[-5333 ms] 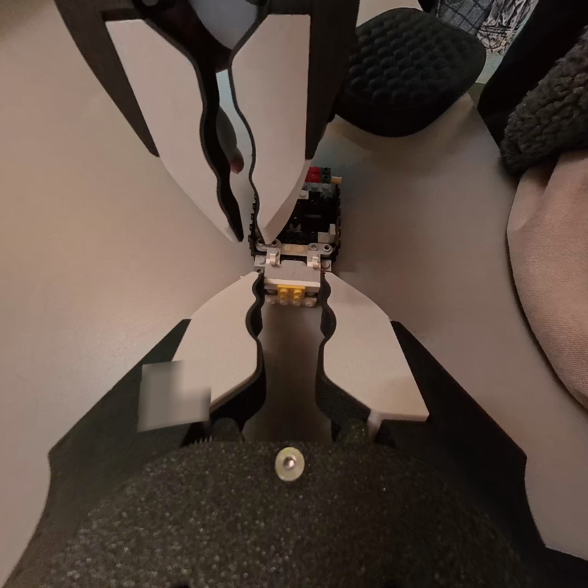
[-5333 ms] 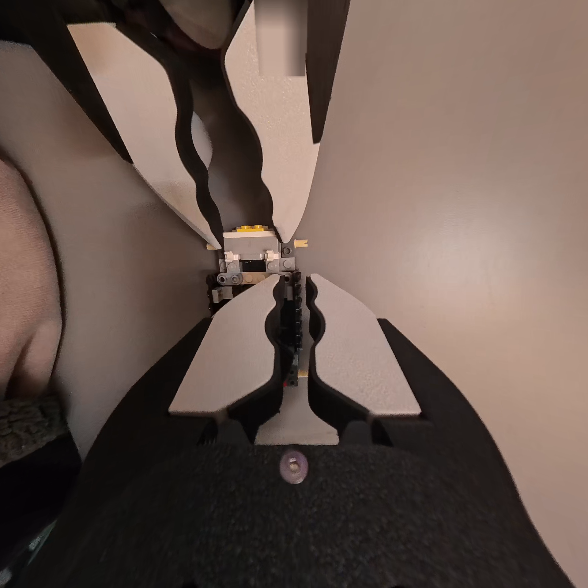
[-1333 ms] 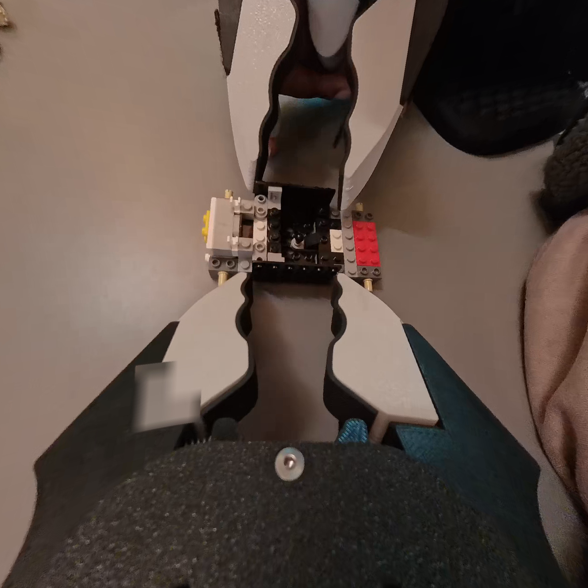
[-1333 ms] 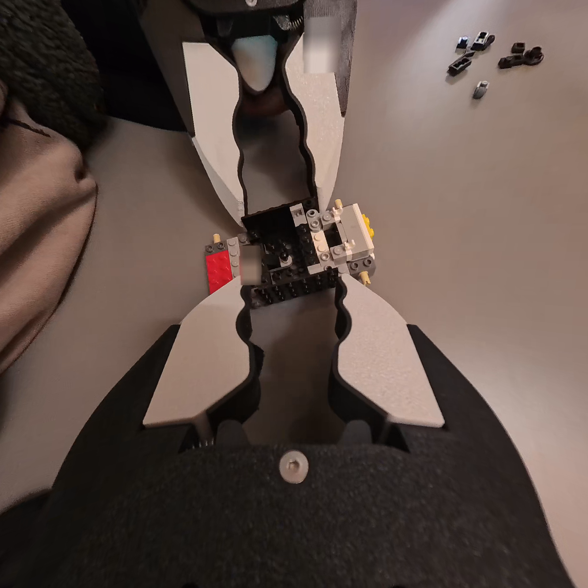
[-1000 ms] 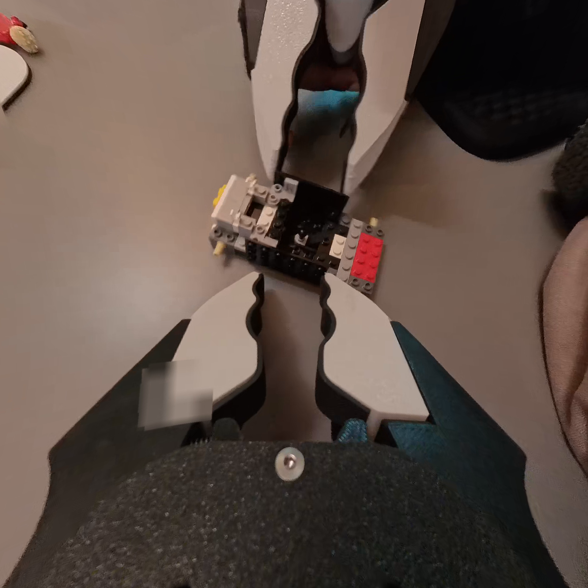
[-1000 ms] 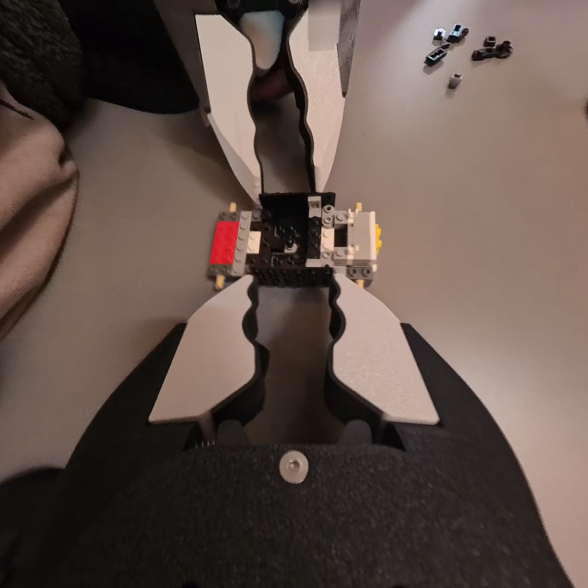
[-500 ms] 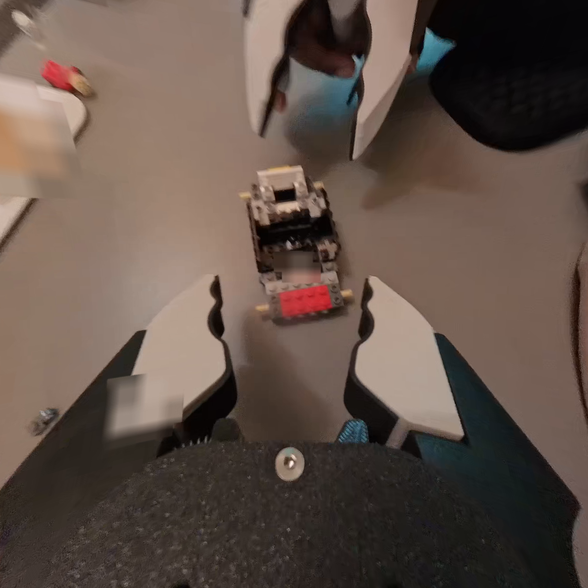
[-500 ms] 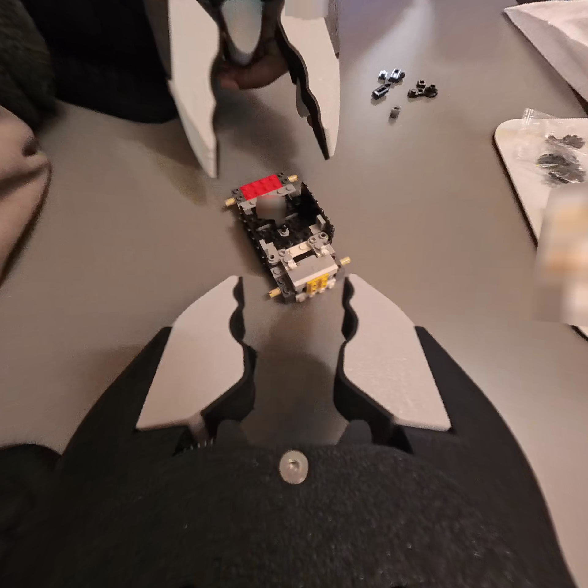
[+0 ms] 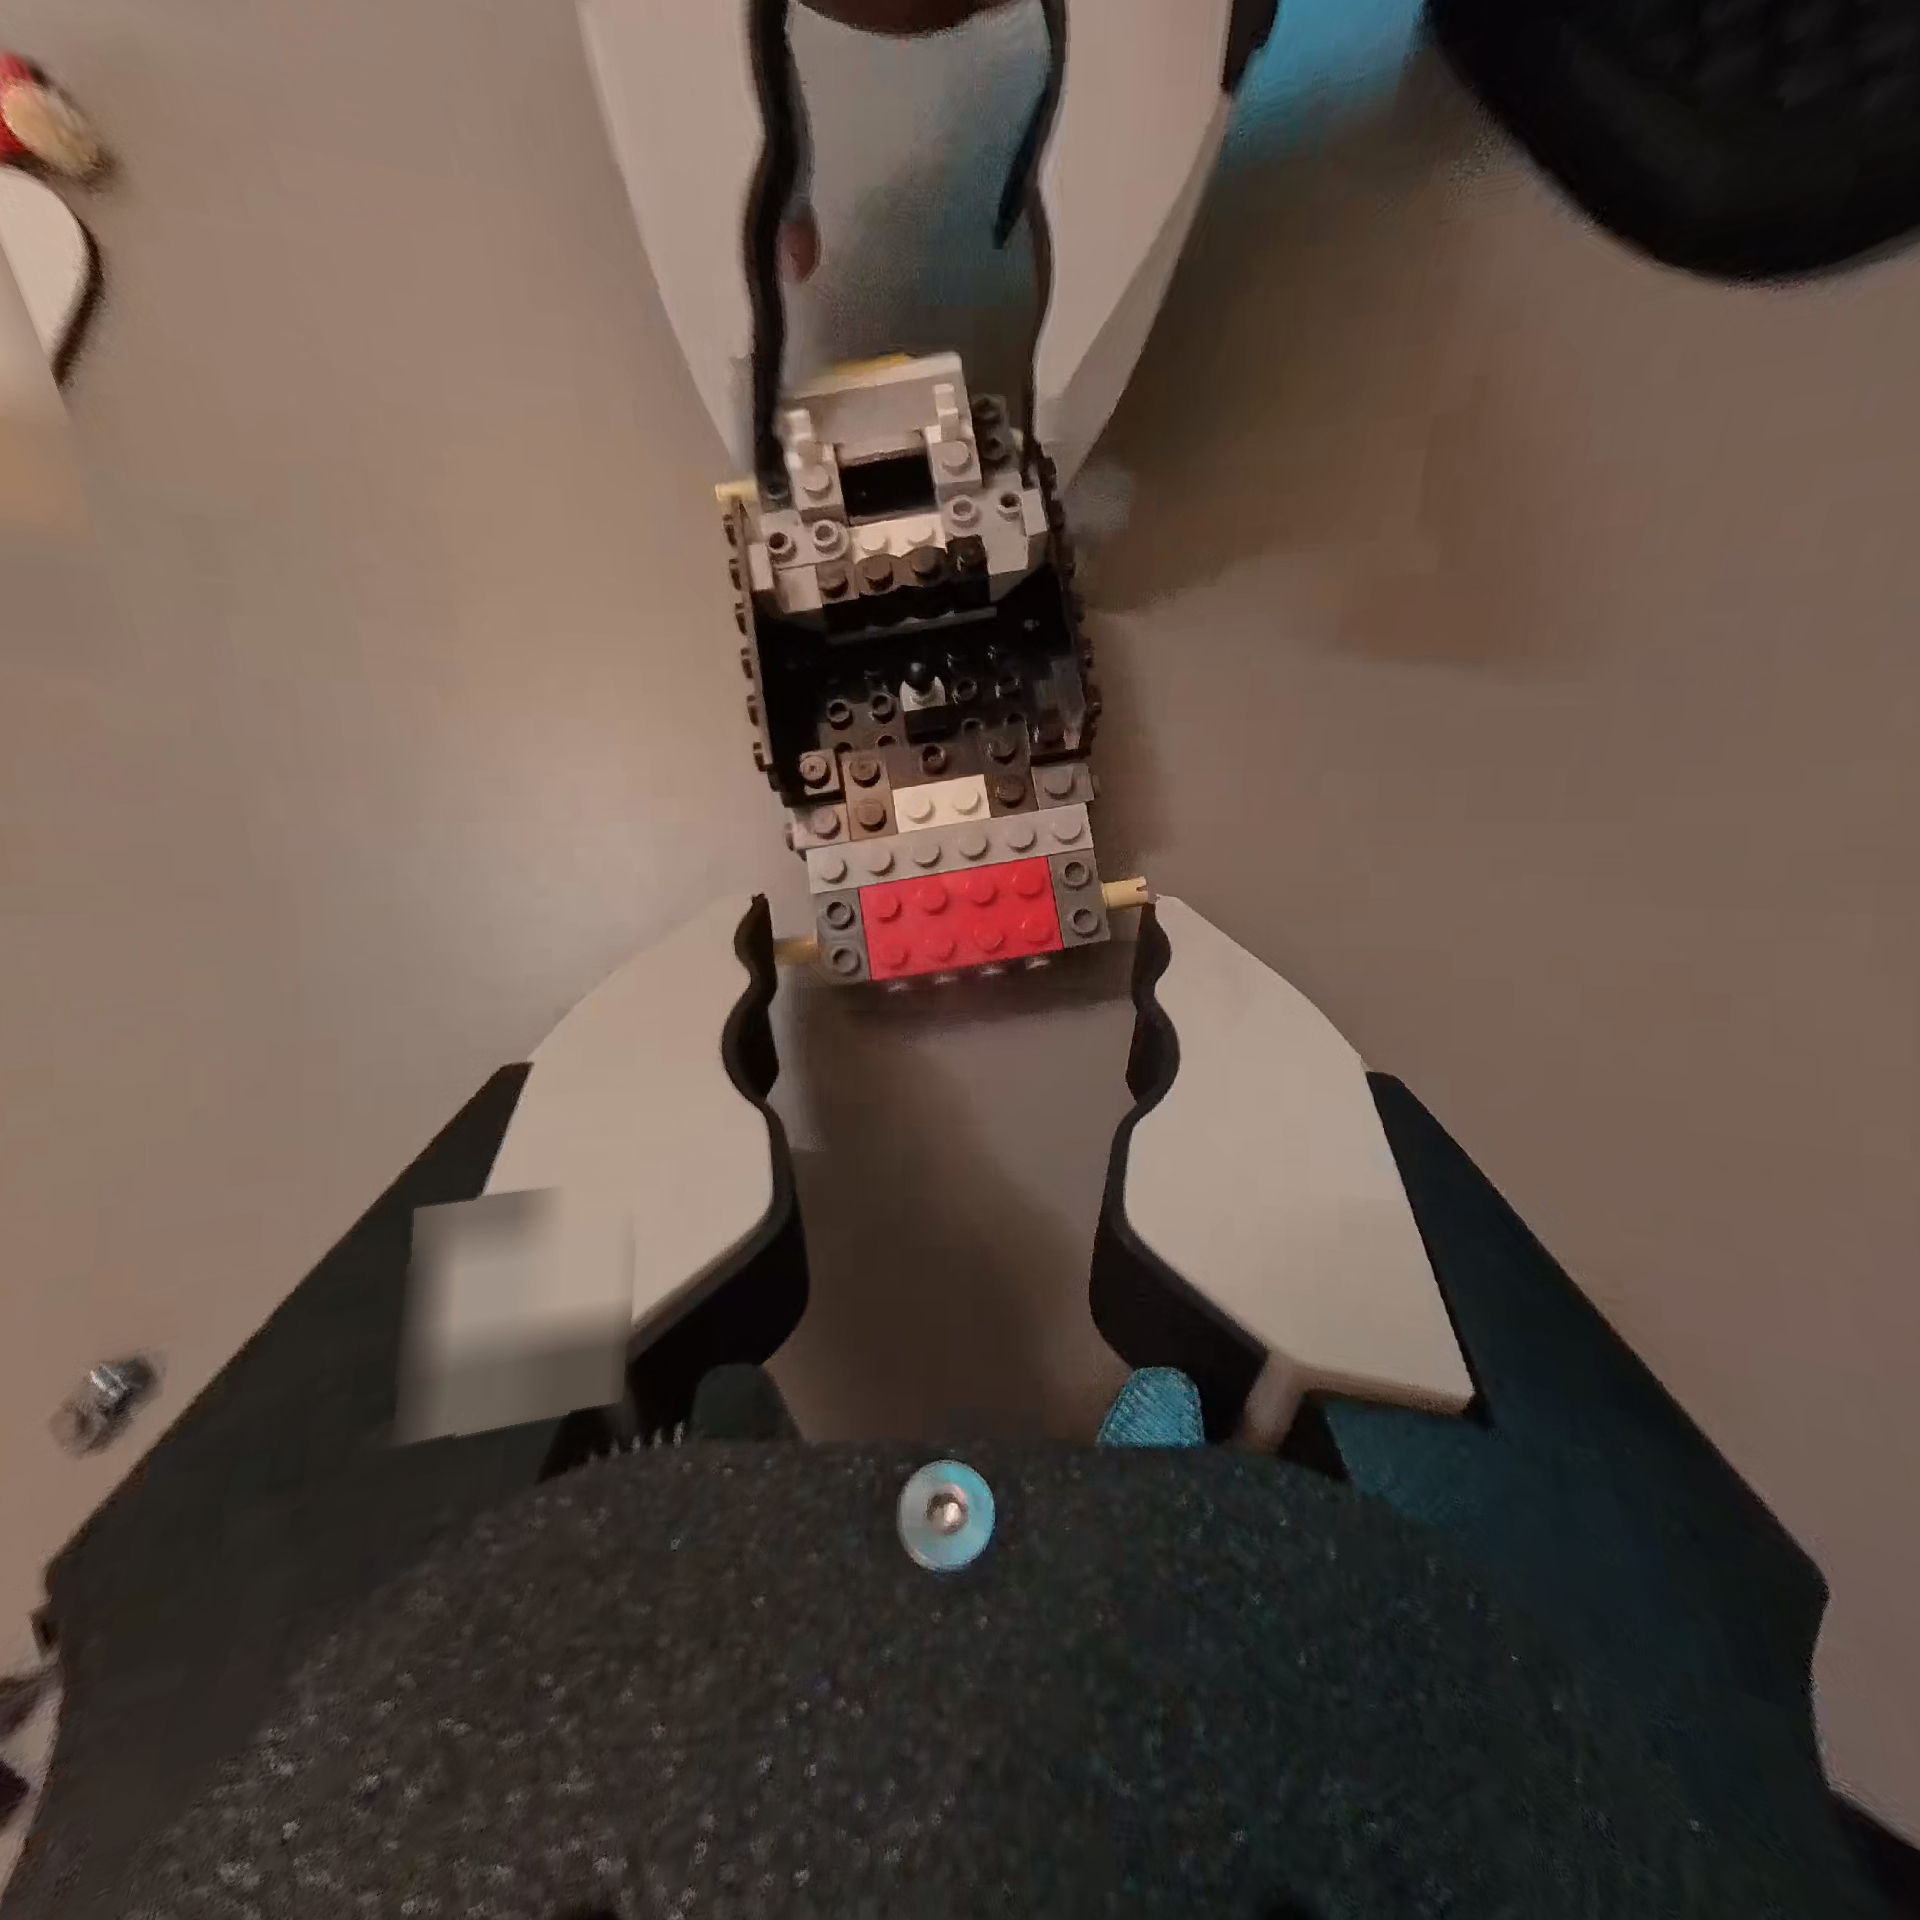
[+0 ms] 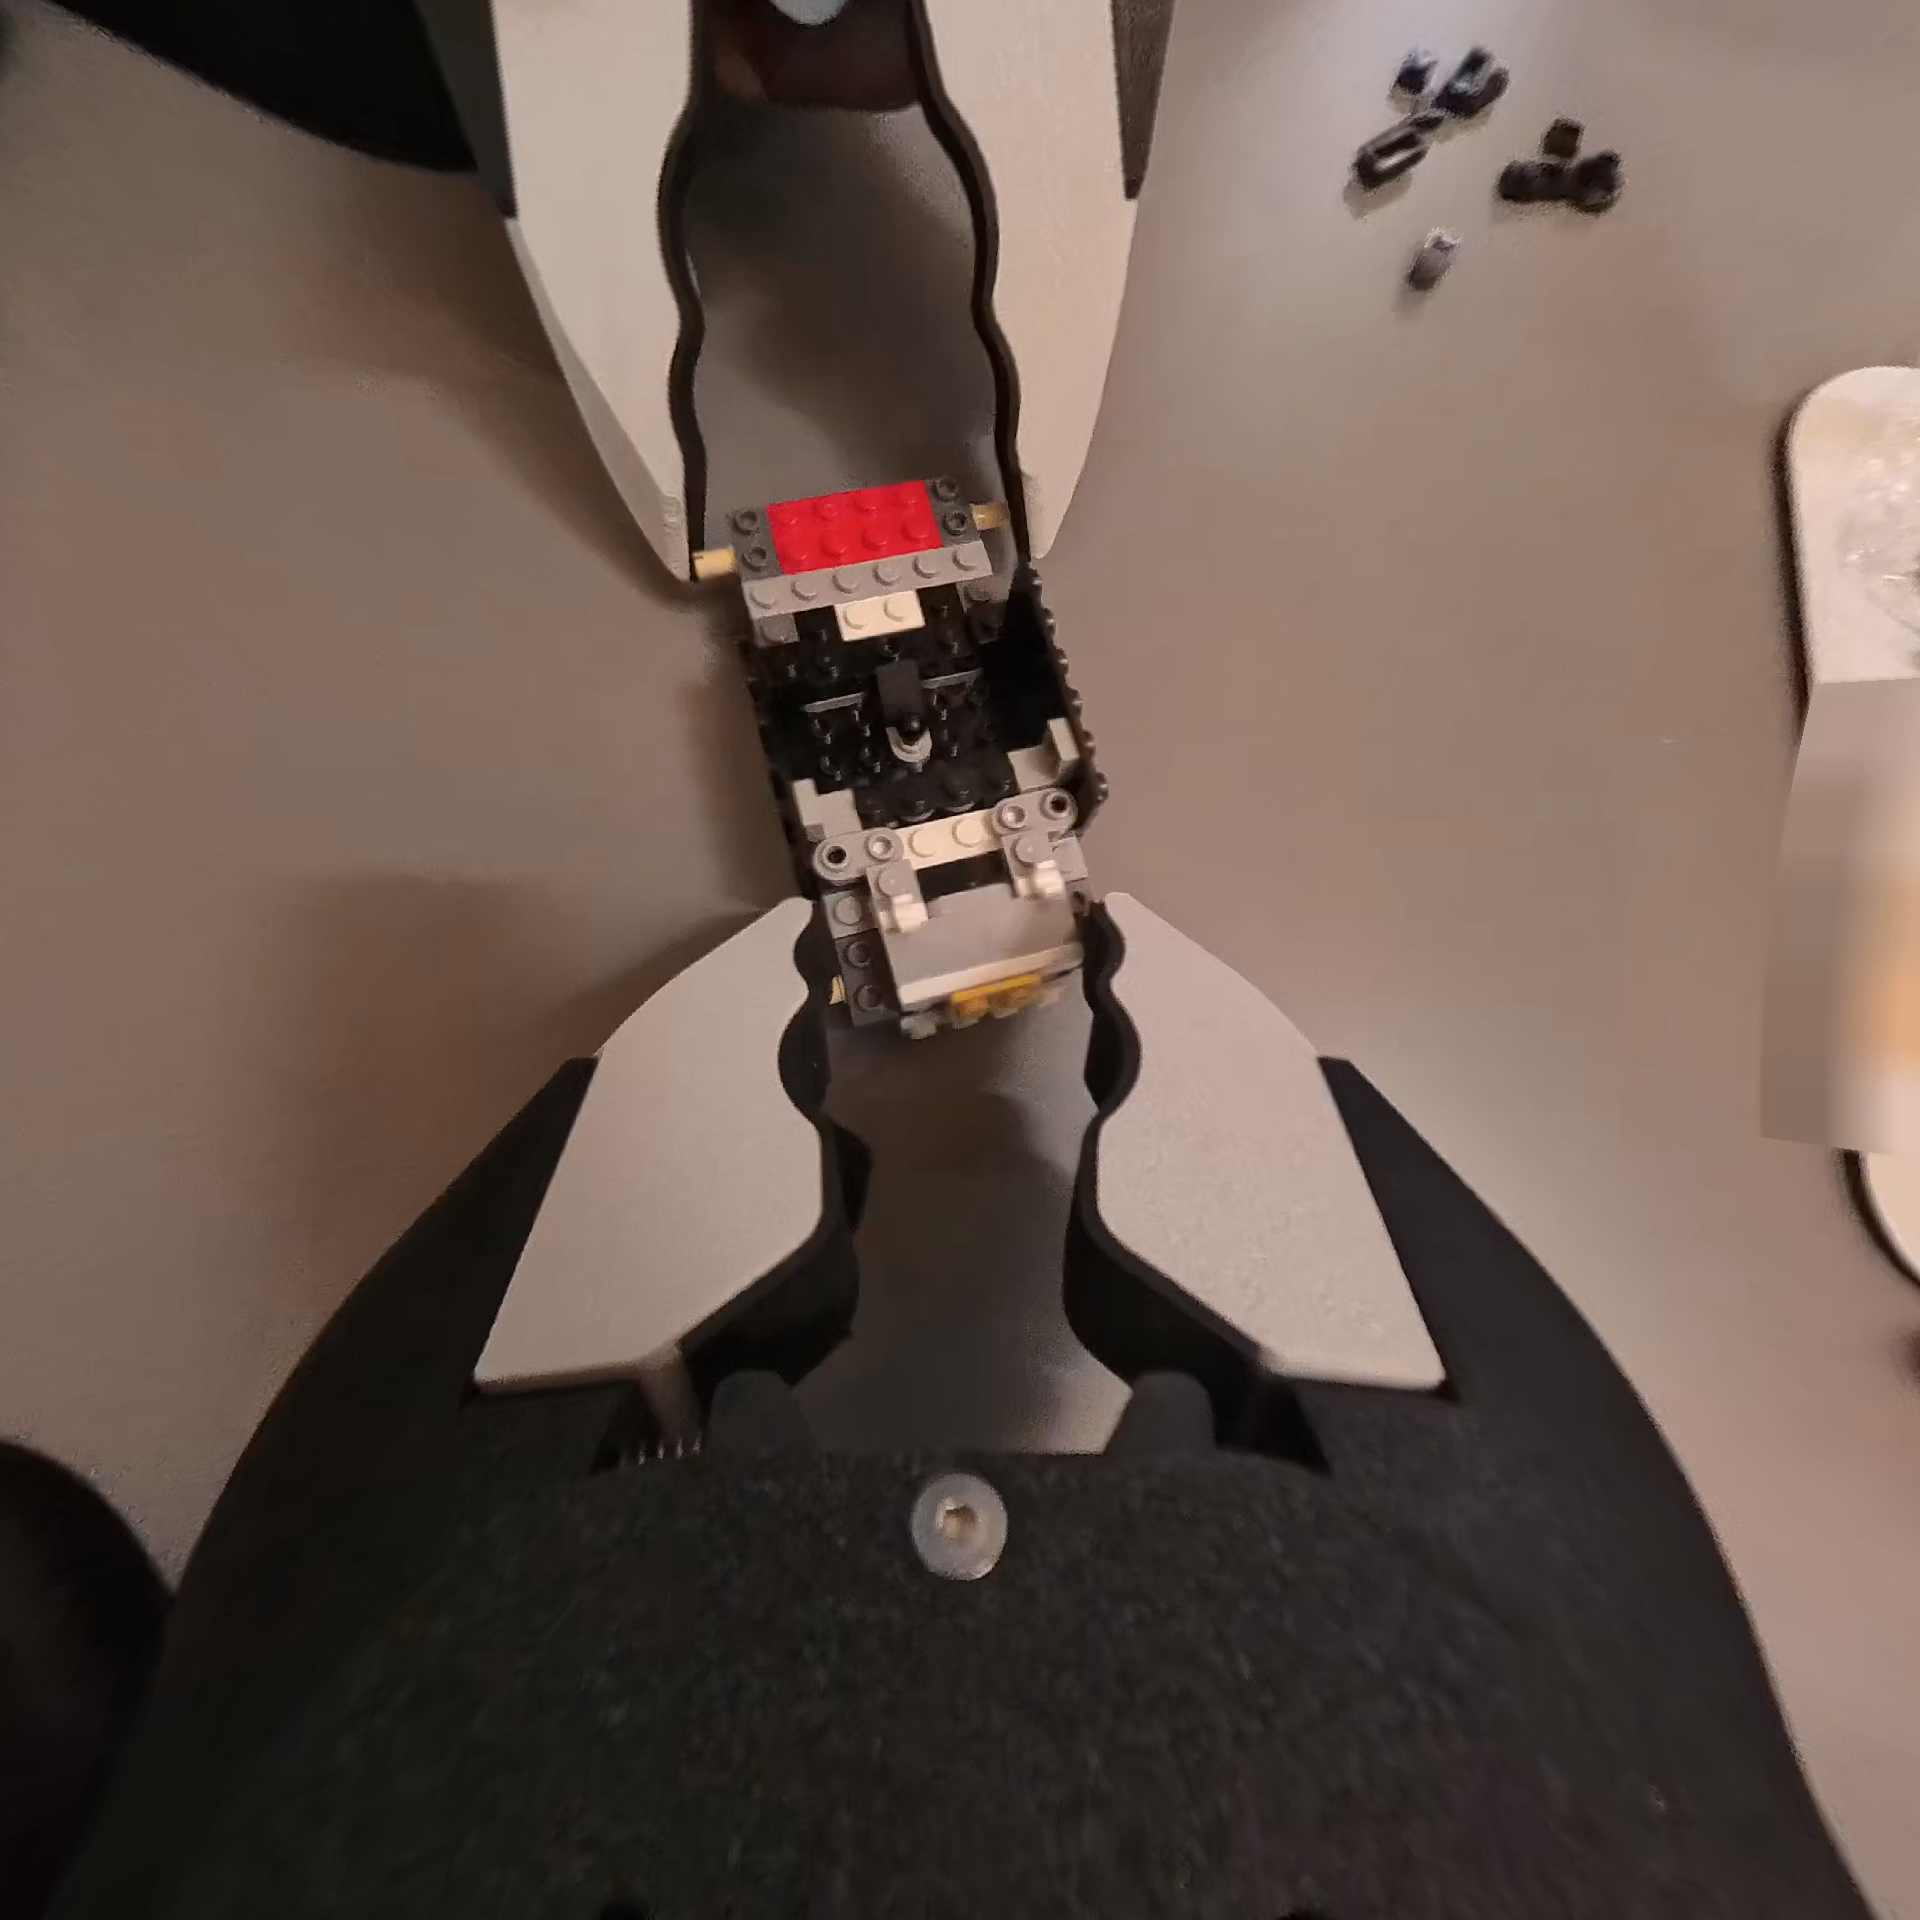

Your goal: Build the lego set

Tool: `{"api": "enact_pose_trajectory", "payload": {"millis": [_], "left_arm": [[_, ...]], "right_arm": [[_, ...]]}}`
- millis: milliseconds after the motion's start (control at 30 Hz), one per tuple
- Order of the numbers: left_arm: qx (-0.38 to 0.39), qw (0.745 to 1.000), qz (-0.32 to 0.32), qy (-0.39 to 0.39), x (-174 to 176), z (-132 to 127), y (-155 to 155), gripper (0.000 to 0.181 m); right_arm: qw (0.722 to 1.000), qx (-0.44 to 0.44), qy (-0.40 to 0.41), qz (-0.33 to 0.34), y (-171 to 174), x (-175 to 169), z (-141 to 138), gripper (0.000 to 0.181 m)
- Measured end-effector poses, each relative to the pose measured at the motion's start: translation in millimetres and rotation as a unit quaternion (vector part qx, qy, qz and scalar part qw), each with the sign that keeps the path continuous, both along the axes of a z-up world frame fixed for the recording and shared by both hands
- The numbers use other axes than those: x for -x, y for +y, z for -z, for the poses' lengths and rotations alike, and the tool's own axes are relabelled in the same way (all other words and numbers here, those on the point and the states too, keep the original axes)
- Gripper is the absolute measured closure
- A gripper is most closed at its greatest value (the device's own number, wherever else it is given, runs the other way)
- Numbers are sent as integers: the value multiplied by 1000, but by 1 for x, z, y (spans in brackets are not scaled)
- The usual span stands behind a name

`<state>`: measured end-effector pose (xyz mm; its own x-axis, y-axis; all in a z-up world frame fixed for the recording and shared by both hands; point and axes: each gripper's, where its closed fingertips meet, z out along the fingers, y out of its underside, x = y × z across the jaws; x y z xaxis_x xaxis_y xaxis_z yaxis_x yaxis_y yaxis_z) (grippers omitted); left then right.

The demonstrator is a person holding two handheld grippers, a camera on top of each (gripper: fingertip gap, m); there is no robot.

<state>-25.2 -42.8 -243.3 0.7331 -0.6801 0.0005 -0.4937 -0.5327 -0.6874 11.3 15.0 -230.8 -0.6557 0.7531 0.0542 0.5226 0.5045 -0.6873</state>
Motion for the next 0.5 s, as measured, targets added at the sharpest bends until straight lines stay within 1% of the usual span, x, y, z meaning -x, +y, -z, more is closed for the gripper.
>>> {"api": "enact_pose_trajectory", "payload": {"millis": [67,133,167,200,267,333,367,500], "left_arm": [[-25,999,37,-17,1,-11,2,115],[-45,995,92,-22,3,-17,1,116],[-46,992,113,-26,5,-18,1,116],[-41,991,126,-26,8,-15,3,122],[-14,990,135,-25,13,-2,5,123],[0,990,140,-21,14,9,5,122],[-3,991,136,-21,14,10,6,122],[-9,992,123,-22,16,10,6,122]], "right_arm": [[999,-2,14,43,-2,-3,-9,135],[996,-4,31,84,-8,-7,-16,135],[994,-6,35,105,-10,-9,-17,135],[992,-5,34,124,-12,-10,-15,135],[988,-1,32,154,-14,-10,-5,136],[986,-2,25,167,-12,-10,11,135],[985,2,40,167,-11,-8,10,135],[986,0,43,162,-11,-6,10,134]]}}
